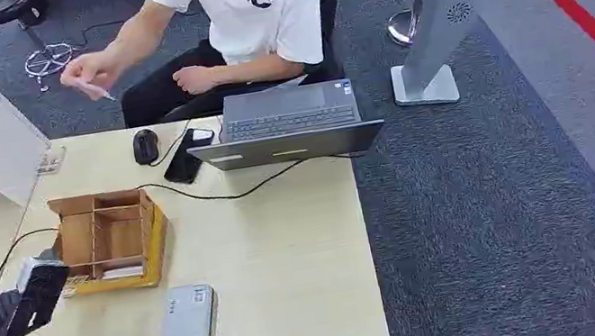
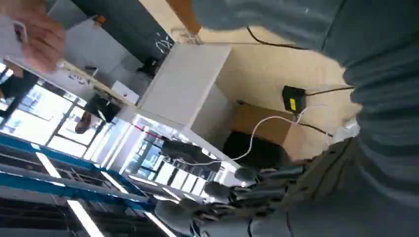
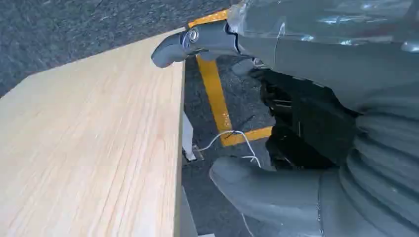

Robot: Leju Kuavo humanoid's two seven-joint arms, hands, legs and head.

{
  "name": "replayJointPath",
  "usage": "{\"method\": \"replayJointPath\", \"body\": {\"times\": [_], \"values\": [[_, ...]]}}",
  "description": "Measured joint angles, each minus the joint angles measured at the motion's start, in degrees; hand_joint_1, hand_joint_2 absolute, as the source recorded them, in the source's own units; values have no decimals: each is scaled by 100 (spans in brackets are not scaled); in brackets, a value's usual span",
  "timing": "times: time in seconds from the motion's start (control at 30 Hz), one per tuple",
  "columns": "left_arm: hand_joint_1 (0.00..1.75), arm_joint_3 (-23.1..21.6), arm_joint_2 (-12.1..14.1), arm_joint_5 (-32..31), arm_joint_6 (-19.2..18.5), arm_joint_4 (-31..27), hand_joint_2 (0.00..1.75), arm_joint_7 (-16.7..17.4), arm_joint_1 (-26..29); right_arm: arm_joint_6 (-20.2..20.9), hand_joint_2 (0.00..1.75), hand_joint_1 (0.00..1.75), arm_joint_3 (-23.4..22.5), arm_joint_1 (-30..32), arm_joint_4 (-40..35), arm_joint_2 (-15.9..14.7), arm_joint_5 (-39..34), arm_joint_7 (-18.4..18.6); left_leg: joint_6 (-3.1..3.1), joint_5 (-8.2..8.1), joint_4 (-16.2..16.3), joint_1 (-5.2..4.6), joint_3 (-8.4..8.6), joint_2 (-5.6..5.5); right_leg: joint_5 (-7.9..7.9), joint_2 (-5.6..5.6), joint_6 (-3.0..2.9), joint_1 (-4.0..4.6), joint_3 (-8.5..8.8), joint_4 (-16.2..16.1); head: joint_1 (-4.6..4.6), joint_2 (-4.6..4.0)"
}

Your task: Pass the card to the sensor for recognition and then transmit it.

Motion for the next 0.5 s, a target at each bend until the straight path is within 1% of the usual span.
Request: {"method": "replayJointPath", "body": {"times": [0.1, 0.5], "values": [[0, -325, 155, -336, 37, 192, 175, 133, -228, 2, 175, 0, 26, -29, 4, 0, 2, 20, 1, 1, 2, 0, -9, -10, 0, -11, 0, 1, 1, -2, 20, 2], [0, -1707, 708, -1766, 118, 1001, 175, 850, -1178, 9, 175, 0, 164, -141, 24, 0, -31, 140, -1, 3, 2, -1, -7, -4, 4, -7, -1, 1, 0, 0, 13, 2]]}}
